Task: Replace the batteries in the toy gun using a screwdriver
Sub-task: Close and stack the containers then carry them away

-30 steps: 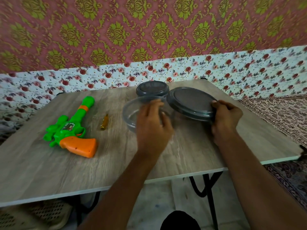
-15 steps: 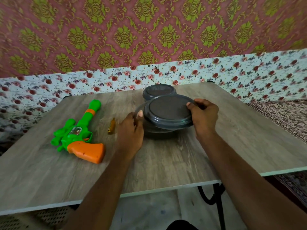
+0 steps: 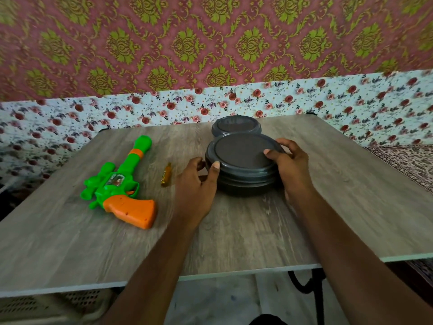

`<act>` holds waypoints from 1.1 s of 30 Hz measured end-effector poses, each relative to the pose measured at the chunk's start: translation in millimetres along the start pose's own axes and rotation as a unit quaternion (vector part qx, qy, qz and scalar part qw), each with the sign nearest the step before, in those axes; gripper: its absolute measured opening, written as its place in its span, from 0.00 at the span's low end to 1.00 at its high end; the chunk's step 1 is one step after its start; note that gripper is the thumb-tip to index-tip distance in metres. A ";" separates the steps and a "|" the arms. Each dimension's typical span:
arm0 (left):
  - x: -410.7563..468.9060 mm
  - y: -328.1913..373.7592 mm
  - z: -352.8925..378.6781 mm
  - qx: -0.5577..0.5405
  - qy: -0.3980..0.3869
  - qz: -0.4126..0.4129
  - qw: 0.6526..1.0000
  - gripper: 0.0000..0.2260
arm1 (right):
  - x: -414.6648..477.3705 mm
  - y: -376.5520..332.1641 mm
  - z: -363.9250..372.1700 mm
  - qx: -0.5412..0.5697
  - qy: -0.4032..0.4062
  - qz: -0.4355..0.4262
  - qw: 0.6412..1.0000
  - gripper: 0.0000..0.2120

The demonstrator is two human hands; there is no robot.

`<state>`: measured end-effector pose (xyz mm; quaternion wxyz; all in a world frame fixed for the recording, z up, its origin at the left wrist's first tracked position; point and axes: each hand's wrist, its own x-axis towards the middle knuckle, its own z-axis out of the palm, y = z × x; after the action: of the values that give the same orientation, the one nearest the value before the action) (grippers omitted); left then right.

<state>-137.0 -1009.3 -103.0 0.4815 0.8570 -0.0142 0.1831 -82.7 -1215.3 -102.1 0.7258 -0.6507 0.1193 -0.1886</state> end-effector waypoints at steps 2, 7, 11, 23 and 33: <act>2.6 -0.4 1.3 -0.032 -0.003 -0.031 0.999 0.22 | 2.4 -1.5 -0.2 0.022 -0.023 0.017 0.999 0.17; 11.9 -4.5 6.6 -0.138 -0.034 -0.093 0.985 0.18 | -2.3 1.4 -2.1 -0.004 -0.031 0.015 0.999 0.24; 13.8 -2.9 6.7 -0.194 -0.003 -0.114 0.974 0.12 | -7.3 -0.7 -4.3 0.005 -0.049 0.008 0.999 0.17; 10.6 -0.1 10.5 -0.226 -0.037 -0.113 0.967 0.24 | -11.9 -1.8 -4.4 0.086 -0.095 -0.012 0.992 0.23; 12.1 -4.1 8.8 -0.301 -0.048 -0.047 0.951 0.13 | -15.7 -10.2 -3.7 0.094 -0.065 0.080 0.990 0.21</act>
<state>-122.3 -1012.6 -106.6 0.7238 0.6797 -0.0517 0.1066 -99.6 -1212.7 -93.6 0.8024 -0.5792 0.1053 -0.0979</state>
